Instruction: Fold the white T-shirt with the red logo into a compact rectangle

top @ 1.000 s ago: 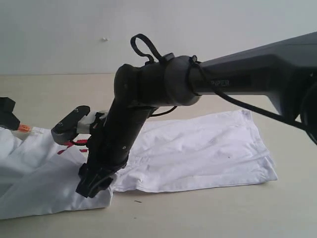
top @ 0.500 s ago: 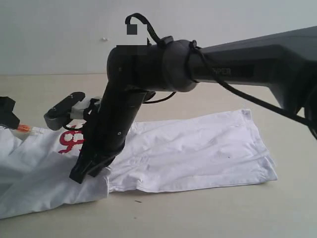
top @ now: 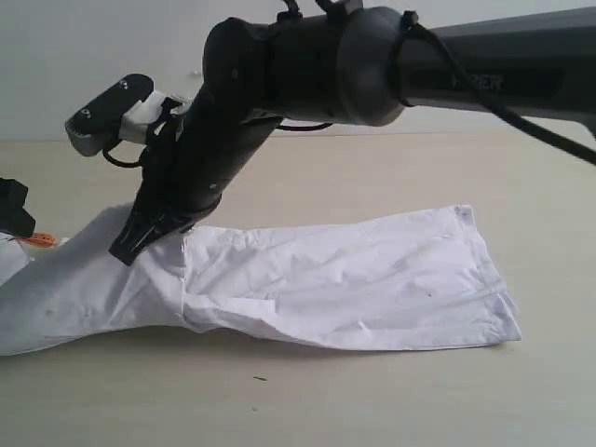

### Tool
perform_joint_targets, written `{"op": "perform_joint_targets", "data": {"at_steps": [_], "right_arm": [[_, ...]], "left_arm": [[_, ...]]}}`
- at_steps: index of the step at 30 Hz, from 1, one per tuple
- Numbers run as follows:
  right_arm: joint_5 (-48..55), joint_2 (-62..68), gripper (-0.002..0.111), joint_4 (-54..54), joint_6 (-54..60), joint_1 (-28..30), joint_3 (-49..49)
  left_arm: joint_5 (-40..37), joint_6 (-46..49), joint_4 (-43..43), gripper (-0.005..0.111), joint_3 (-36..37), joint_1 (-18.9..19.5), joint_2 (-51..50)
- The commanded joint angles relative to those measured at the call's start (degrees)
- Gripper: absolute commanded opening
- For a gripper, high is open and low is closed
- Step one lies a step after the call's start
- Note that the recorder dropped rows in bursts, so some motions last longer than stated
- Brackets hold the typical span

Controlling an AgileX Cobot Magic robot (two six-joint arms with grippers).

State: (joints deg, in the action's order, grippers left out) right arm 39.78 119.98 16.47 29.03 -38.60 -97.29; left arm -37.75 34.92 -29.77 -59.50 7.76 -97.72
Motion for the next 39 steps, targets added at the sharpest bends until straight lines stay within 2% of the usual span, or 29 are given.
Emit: {"op": "perform_joint_targets", "data": {"at_steps": [1, 8, 11, 14, 16, 18, 22, 27, 30, 33, 39], "right_arm": [[-0.1, 3.4, 0.0, -8.0, -6.9, 0.0, -0.4], [-4.5, 8.8, 0.002, -17.4, -17.9, 0.0, -0.4], [-4.7, 9.8, 0.014, -17.9, -18.6, 0.0, -0.4], [-2.1, 9.9, 0.036, -17.3, -18.5, 0.0, -0.4], [0.3, 9.9, 0.041, -16.5, -16.4, 0.0, -0.4], [2.3, 10.1, 0.04, -16.1, -15.0, 0.0, -0.4], [3.5, 10.2, 0.032, -15.2, -14.9, 0.0, -0.4], [3.7, 10.2, 0.01, -13.7, -14.9, 0.0, -0.4], [4.1, 10.2, 0.001, -13.7, -14.7, 0.0, -0.4], [5.2, 10.2, 0.0, -13.7, -13.3, 0.0, -0.4], [6.2, 8.5, 0.0, -13.6, -8.2, 0.0, -0.4]], "left_arm": [[0.5, 0.2, -0.5, 0.052, 0.3, 0.0, -0.1], [-1.5, 3.3, -2.3, 0.052, 0.3, 0.0, -0.1], [-4.5, 10.2, -7.6, 0.052, 0.3, 0.0, -0.1], [-9.3, 20.3, -15.9, 0.052, 0.3, 0.0, -0.1], [-13.8, 27.8, -22.3, 0.052, 0.3, 0.0, -0.1], [-16.9, 31.9, -26.5, 0.052, 0.3, 0.0, -0.1], [-17.8, 32.5, -26.2, 0.052, 0.4, -1.5, -0.7], [-13.0, 35.6, -21.3, 0.052, 1.5, -6.7, -3.0], [-6.5, 36.9, -17.8, 0.052, 1.5, -9.4, -4.6], [-2.9, 36.7, -15.9, 0.052, 1.5, -10.7, -6.3], [0.6, 35.9, -14.7, 0.052, 1.1, -10.6, -8.8]]}}
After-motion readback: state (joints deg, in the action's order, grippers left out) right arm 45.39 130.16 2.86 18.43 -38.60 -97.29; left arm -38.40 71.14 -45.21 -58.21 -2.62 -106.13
